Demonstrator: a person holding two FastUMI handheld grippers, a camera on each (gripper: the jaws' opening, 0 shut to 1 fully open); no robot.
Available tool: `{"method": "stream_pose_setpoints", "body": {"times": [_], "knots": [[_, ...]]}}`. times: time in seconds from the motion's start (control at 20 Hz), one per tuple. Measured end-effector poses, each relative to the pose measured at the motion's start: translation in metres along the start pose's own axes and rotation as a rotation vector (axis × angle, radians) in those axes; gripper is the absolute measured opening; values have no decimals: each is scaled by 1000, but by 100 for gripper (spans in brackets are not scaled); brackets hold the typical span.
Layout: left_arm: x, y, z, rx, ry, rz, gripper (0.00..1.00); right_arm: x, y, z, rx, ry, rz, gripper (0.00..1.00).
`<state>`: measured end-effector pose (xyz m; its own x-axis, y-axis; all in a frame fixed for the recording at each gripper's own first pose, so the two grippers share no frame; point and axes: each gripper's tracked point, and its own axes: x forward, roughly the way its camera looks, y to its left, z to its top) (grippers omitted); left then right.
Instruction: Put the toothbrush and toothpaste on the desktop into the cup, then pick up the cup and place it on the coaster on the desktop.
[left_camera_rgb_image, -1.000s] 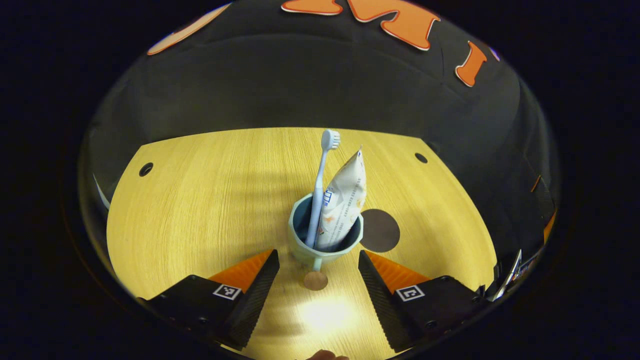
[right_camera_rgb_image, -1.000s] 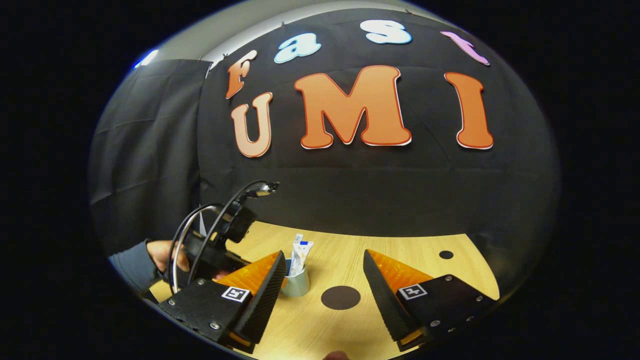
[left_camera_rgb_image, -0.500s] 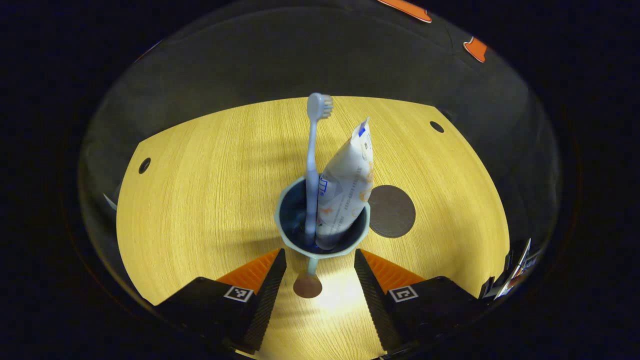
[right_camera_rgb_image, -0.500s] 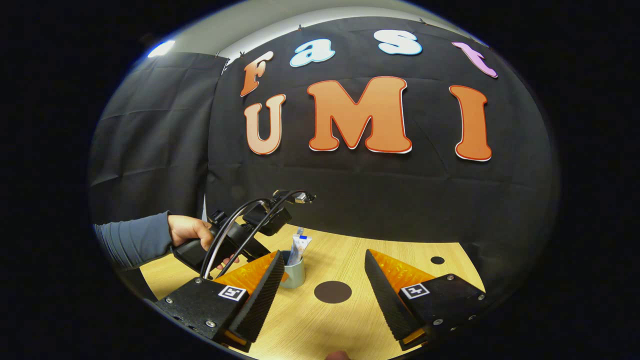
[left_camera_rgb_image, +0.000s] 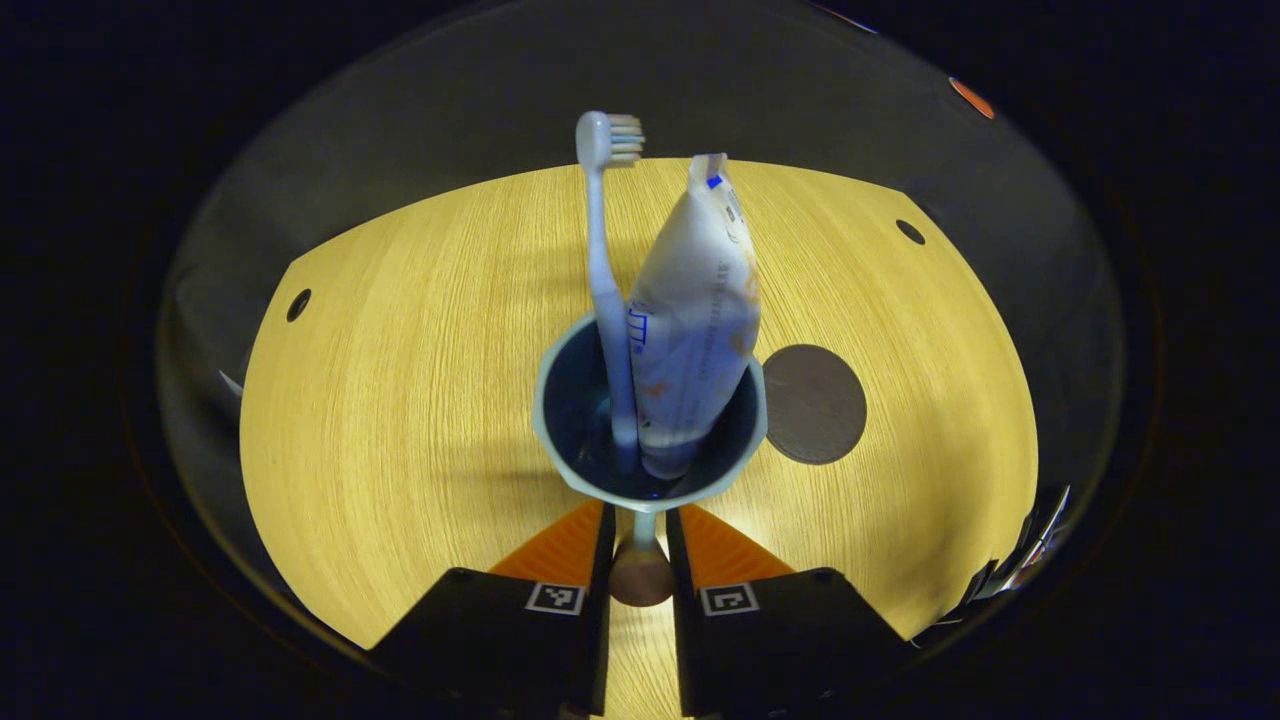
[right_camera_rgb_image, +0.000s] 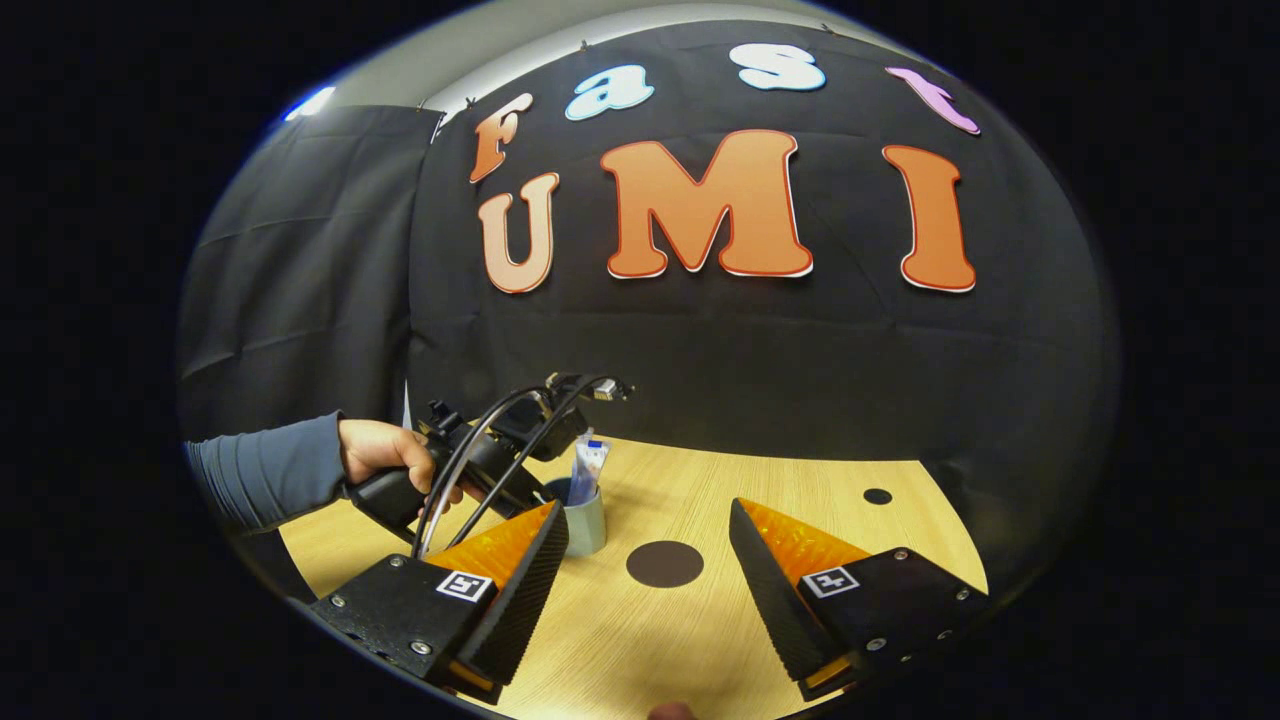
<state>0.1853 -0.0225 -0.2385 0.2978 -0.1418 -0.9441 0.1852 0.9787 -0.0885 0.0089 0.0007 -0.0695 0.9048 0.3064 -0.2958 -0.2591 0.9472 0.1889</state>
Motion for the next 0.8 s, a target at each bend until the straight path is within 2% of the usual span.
{"method": "stream_pose_setpoints", "body": {"times": [0.25,0.45,0.8], "knots": [[-3,0,4,-16,-40,13,23,-4,0,6,6,-25,-9,97],[-4,0,5,-29,-55,24,23,-8,-7,10,27,-35,-28,97],[-2,4,10,11,-106,3,23,-16,-24,8,59,-46,-71,96]]}}
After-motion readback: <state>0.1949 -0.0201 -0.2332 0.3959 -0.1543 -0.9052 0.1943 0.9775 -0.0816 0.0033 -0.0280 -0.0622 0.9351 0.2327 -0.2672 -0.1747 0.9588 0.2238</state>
